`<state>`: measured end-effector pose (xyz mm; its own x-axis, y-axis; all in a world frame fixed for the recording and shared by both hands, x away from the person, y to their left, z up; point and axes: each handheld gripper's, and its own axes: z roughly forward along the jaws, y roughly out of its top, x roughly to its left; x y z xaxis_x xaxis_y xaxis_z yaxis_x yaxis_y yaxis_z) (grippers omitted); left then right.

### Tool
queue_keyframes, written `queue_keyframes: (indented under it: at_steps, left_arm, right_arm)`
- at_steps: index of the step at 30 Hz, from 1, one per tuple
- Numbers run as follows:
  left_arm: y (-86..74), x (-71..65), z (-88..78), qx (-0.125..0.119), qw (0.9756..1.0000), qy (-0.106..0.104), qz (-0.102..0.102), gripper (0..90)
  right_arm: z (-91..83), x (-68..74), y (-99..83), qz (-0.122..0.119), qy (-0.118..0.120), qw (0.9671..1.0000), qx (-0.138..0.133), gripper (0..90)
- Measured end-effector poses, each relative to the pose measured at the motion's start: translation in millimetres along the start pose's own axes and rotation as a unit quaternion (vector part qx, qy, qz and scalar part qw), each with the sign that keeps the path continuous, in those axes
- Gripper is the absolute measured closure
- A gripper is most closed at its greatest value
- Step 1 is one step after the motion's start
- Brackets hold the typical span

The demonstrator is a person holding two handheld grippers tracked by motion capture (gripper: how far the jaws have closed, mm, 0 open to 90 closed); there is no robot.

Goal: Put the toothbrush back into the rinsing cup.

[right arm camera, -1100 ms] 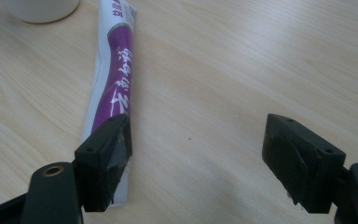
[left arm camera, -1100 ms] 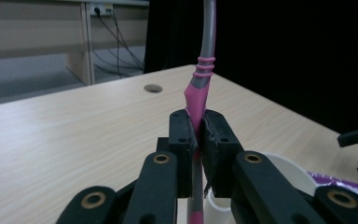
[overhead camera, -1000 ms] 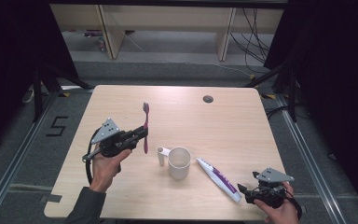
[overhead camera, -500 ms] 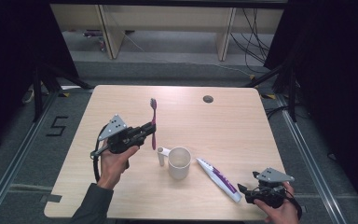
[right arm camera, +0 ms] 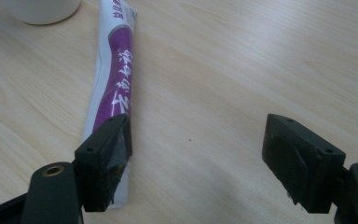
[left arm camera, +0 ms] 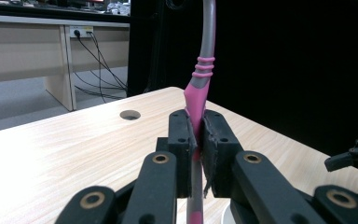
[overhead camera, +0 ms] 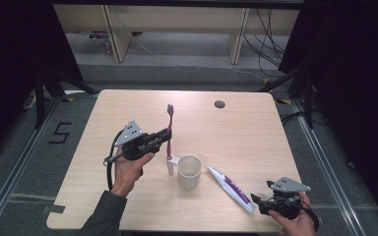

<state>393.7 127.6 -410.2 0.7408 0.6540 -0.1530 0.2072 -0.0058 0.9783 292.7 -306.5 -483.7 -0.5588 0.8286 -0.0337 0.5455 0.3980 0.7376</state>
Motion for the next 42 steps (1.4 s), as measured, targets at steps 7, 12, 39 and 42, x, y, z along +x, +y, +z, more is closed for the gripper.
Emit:
queue_keyframes:
  at_steps: [7, 12, 39, 42]
  left_arm:
    - [-10.8, 2.4, 3.4, 0.004, 1.0000, -0.005, 0.002, 82.2]
    - [-18.5, 2.2, 4.3, 0.012, 0.9999, -0.006, 0.004, 82.2]
    - [-45.1, 2.4, 1.4, 0.049, 0.9987, -0.011, -0.001, 81.7]
    - [-47.0, 2.3, 1.3, 0.056, 0.9984, -0.010, -0.002, 81.6]
  right_arm:
    - [0.8, -0.6, -0.5, -0.004, 0.000, 1.0000, 0.001, 25.1]
    - [0.3, 0.3, -0.1, -0.001, 0.001, 1.0000, 0.004, 25.1]
    - [0.9, 1.7, -0.9, -0.007, -0.002, 1.0000, -0.002, 25.1]
    - [1.3, 0.5, -0.5, -0.010, 0.001, 0.9999, 0.002, 25.1]
